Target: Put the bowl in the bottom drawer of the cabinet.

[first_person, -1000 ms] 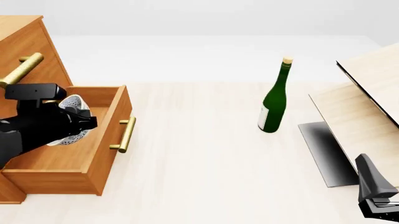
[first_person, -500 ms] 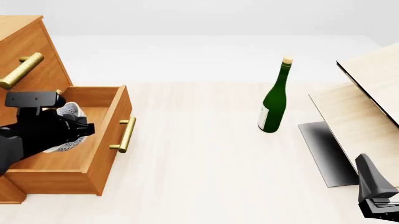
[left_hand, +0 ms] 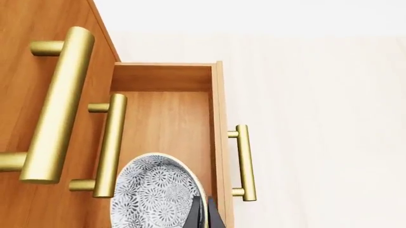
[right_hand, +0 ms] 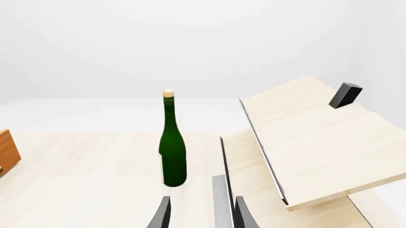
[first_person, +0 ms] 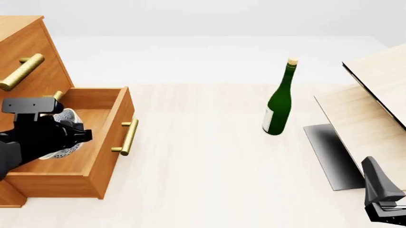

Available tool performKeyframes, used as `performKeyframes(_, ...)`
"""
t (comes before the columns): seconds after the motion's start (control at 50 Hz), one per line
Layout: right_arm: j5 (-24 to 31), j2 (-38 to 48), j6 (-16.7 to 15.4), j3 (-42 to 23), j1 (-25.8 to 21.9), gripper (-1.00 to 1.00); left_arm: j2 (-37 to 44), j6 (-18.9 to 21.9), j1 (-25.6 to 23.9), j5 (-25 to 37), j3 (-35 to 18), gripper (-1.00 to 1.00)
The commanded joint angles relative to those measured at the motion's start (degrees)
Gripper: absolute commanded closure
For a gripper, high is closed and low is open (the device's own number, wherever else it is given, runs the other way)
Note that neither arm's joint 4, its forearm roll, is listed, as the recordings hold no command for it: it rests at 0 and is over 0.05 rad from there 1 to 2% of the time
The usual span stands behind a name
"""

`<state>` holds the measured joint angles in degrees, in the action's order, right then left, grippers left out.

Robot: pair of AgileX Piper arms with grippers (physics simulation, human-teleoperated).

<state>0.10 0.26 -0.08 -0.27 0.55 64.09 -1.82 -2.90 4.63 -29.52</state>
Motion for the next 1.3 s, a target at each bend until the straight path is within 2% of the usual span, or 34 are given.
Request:
performKeyframes(0.02,0.0,0.0,0.0,0.0,0.01,-1.0,0.66,-0.01,0.64,-0.89,0.31,1.0)
performKeyframes(0.58,0.0,0.0,0.01,0.0,0.01,-1.0,3.03,0.12,2.7,-4.05,2.2,1.0)
performKeyframes(0.7,0.0,0.0,0.0,0.0,0.0,-1.0,4.21,-1.0,2.51,-5.4,2.34,1.0)
performKeyframes(1.3,0.0,0.0,0.0,0.0,0.0,-1.0,7.79,0.48,4.24,-8.0,2.65,1.0)
